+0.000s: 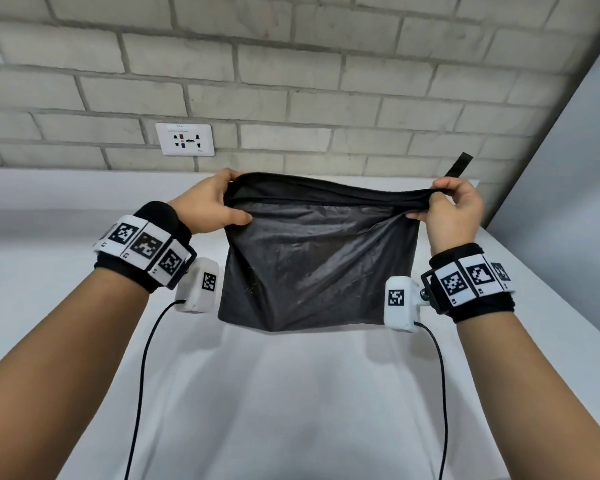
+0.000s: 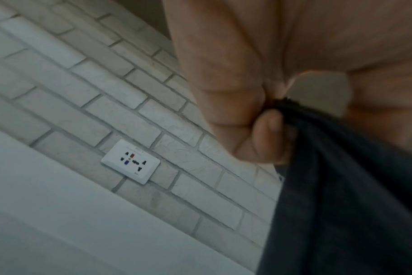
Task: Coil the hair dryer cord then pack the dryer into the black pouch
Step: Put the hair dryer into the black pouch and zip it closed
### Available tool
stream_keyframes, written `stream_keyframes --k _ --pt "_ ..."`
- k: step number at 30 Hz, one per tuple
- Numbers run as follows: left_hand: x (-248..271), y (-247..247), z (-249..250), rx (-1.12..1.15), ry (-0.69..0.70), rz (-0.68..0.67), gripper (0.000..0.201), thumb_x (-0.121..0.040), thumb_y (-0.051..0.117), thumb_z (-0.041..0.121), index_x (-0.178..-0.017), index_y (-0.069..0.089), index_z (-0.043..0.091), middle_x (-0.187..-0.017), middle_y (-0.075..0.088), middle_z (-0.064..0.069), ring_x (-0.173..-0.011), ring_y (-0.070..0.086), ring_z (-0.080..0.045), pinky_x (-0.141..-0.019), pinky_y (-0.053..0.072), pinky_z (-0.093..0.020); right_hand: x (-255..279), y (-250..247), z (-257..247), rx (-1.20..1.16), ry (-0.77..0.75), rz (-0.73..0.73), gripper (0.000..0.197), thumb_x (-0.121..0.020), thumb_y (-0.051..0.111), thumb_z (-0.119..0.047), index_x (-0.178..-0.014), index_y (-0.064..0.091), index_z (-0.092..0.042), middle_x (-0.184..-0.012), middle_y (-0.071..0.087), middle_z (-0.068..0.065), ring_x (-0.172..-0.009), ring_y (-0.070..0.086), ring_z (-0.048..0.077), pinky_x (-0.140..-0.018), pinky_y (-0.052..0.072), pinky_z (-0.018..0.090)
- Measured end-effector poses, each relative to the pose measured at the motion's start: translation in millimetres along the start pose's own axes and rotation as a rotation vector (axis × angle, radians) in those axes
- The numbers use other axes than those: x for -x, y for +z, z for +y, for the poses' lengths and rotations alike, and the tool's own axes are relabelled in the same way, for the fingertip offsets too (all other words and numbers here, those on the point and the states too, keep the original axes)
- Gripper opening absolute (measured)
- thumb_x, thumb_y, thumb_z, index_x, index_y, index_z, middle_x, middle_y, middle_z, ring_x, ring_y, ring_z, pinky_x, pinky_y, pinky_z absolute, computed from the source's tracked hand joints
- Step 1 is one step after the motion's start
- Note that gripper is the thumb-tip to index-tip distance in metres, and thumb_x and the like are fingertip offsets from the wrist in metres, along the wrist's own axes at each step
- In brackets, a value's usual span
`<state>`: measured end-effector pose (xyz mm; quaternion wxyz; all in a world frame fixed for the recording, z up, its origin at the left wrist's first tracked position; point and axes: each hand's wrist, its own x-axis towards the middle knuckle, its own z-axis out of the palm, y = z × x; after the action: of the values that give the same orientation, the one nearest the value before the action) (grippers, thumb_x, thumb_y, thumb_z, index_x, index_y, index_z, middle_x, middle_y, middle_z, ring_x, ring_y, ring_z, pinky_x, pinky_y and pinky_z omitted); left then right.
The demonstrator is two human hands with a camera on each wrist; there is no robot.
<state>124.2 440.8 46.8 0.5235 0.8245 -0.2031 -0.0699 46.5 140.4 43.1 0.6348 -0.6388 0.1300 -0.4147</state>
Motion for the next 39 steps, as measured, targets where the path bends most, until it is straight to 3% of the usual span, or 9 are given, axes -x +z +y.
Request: stream_keyframes --k 3,8,11,18,21,28,31,35,39 --pt "-2 2 -3 0.018 0.068 0.106 0.035 -0.084 0.060 -0.006 -0.089 0.050 0.027 -0.081 0.054 0.002 -0.050 0.055 0.002 -0.044 0.043 -0.012 -3 -5 3 -0.014 0.001 0.018 0.035 -0.081 0.036 0.010 -0.071 0.049 -0.020 -0.082 0.047 -0.004 -0.059 0.055 0.008 -0.046 0.053 0.020" --pt "-5 18 -10 0.297 0.092 0.378 0.022 -0.085 0.061 0.000 -0.073 0.056 0.018 -0.049 0.062 0.014 -0.042 0.053 0.004 -0.045 0.043 -0.013 -1 -10 8 0.005 -0.016 0.014 0.034 -0.082 0.038 0.010 -0.074 0.049 -0.021 -0.081 0.047 -0.005 -0.056 0.056 0.008 -0.050 0.055 0.019" --pt "-5 32 -13 0.564 0.084 0.481 0.018 -0.088 0.057 0.003 -0.075 0.058 0.016 -0.050 0.064 0.017 -0.048 0.057 0.005 -0.052 0.047 -0.011 1 -12 9 0.019 -0.035 0.002 0.032 -0.082 0.044 0.008 -0.075 0.050 -0.023 -0.078 0.048 -0.006 -0.048 0.058 0.002 -0.052 0.055 0.018" --pt "-2 57 -6 1.038 0.077 0.350 0.020 -0.098 0.040 0.023 -0.091 0.058 0.018 -0.076 0.073 0.006 -0.080 0.068 -0.011 -0.081 0.056 -0.028 15 -6 22 0.208 -0.151 0.018 0.032 -0.077 0.052 0.001 -0.073 0.046 -0.030 -0.073 0.050 -0.013 -0.048 0.048 0.004 -0.056 0.046 0.018" --pt "-1 61 -3 1.023 0.040 0.397 0.019 -0.097 0.044 0.023 -0.085 0.057 0.018 -0.063 0.071 0.009 -0.065 0.067 -0.006 -0.068 0.057 -0.023 21 0 23 0.268 -0.194 0.014 0.020 -0.076 0.053 -0.003 -0.078 0.048 -0.022 -0.075 0.048 -0.017 -0.059 0.047 -0.005 -0.060 0.037 0.004" --pt "1 56 -9 1.131 0.045 0.410 0.017 -0.095 0.048 0.019 -0.083 0.059 0.016 -0.063 0.071 0.005 -0.061 0.068 -0.008 -0.065 0.058 -0.023 35 13 12 0.287 -0.312 -0.020 0.024 -0.078 0.049 0.002 -0.097 0.048 -0.013 -0.100 0.040 0.005 -0.080 0.043 -0.001 -0.078 0.030 -0.002" --pt "4 58 -8 1.131 0.059 0.393 0.024 -0.095 0.048 0.014 -0.074 0.060 0.015 -0.055 0.067 0.006 -0.053 0.065 -0.007 -0.060 0.057 -0.021 41 24 4 0.413 -0.362 -0.027 0.024 -0.076 0.053 -0.007 -0.098 0.059 -0.010 -0.109 0.040 0.008 -0.098 0.048 0.022 -0.093 0.035 0.017" --pt "4 59 -9 1.151 0.090 0.366 0.047 -0.093 0.048 0.010 -0.052 0.070 0.018 -0.053 0.067 0.005 -0.050 0.063 -0.007 -0.056 0.055 -0.020 64 54 -18 0.614 -0.620 -0.057 0.015 -0.073 0.055 -0.017 -0.085 0.066 -0.017 -0.106 0.054 0.012 -0.101 0.049 0.030 -0.088 0.036 0.036" --pt "6 64 -11 1.183 0.141 0.297 0.011 -0.076 0.061 0.013 -0.067 0.067 0.013 -0.059 0.068 0.000 -0.054 0.065 -0.012 -0.059 0.057 -0.024 88 95 -41 0.480 -0.772 -0.369 0.017 -0.075 0.055 -0.023 -0.082 0.068 -0.014 -0.090 0.059 0.009 -0.087 0.059 0.028 -0.079 0.049 0.045"
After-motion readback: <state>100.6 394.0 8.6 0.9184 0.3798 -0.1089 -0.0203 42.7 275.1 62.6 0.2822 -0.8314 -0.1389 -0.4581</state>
